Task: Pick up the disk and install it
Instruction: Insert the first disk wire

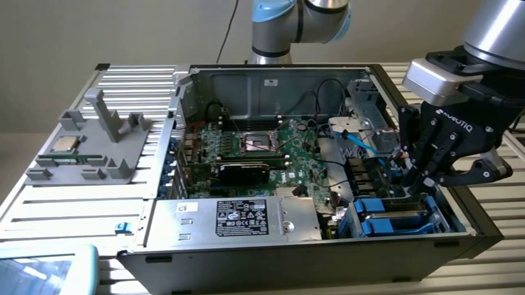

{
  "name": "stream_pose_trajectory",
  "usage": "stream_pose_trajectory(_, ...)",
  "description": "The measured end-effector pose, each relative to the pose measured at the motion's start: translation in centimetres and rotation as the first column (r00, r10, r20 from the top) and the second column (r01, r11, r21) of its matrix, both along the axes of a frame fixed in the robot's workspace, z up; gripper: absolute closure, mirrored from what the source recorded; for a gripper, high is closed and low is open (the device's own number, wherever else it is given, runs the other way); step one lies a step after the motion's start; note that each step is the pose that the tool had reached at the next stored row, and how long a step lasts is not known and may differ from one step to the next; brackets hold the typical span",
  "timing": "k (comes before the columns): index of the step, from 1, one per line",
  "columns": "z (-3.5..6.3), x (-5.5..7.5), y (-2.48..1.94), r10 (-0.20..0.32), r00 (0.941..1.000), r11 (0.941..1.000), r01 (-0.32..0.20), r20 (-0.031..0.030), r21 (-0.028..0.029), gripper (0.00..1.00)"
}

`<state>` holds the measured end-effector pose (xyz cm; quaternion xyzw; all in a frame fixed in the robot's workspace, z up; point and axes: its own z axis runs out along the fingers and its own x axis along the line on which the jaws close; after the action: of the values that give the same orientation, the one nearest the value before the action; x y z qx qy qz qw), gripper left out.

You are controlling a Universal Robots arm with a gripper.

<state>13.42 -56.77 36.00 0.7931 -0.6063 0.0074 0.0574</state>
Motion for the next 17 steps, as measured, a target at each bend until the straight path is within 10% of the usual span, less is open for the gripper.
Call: stream_pose_trajectory(17, -0.70, 0.00, 0.00, -0.197, 0.9804, 0.9804, 0.197, -0.0076, -0.0058, 0.83)
